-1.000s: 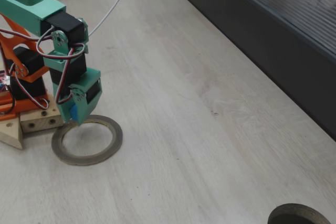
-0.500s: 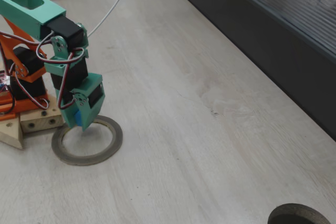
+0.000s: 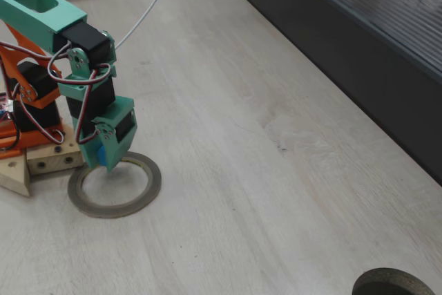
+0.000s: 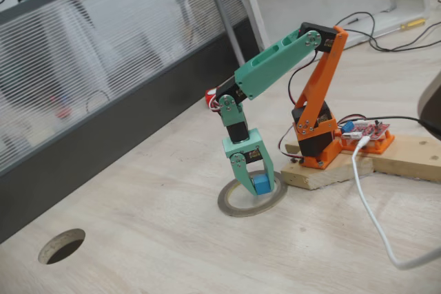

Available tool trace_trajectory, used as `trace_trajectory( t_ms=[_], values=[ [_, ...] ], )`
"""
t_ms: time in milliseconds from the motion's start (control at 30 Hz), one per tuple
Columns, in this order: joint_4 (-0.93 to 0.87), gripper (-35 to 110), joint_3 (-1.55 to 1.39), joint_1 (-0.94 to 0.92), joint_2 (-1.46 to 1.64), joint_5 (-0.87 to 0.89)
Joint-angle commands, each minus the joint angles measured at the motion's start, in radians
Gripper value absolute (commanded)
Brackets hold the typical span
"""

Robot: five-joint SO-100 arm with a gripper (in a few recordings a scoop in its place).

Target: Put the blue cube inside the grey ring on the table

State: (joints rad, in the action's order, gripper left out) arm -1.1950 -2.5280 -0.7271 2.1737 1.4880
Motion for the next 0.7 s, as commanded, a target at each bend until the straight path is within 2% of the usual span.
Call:
trace_trajectory(
  t_ms=[0, 667],
  values=[
    [0.003, 1, -0.018, -0.014, 0.014, 0.002],
    [0.005, 1, -0.015, -0.014, 0.026, 0.002]
  ],
)
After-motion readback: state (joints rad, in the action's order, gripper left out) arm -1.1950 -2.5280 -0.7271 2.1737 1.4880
